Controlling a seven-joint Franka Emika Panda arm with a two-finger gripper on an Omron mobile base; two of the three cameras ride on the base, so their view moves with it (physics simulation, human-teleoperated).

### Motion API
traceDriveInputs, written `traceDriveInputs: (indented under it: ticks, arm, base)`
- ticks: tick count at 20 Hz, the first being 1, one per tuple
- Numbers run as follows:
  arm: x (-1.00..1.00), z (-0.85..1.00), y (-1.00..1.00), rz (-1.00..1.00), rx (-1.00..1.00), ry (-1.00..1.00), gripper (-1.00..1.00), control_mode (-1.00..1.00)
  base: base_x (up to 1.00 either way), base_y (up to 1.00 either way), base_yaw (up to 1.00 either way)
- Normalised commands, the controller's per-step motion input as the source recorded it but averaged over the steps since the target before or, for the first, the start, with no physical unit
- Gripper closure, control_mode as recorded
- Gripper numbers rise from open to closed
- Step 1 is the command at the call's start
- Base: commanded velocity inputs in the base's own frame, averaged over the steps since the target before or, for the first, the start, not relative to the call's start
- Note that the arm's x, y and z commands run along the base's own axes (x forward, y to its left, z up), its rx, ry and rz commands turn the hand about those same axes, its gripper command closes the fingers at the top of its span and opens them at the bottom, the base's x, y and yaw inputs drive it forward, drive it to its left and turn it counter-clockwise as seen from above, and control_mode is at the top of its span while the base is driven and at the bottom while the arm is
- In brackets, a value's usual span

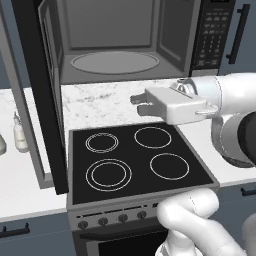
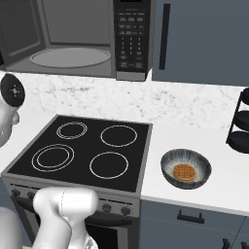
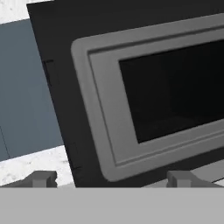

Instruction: Open the microwave, place the bowl with waffle inside the microwave, then close the microwave door and turn it on.

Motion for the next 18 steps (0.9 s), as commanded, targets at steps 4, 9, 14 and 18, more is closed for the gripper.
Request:
traceDriveInputs:
  ticks: [4, 9, 14, 18]
  arm:
    - [0.02, 0.00, -1.00, -0.43, -0.02, 0.17, -1.00, -1.00]
    - [0.02, 0.00, -1.00, -0.48, 0.00, 0.24, -1.00, -1.00]
    - [0.00, 0.00, -1.00, -0.32, 0.02, 0.39, -1.00, -1.00]
    - [-0.08, -0.07, -0.99, -0.09, 0.09, 0.44, -1.00, -1.00]
  base:
    - [0.00, 0.00, 0.00]
    - [0.00, 0.00, 0.00]
    - [0.00, 0.00, 0.00]
    - [0.00, 0.00, 0.00]
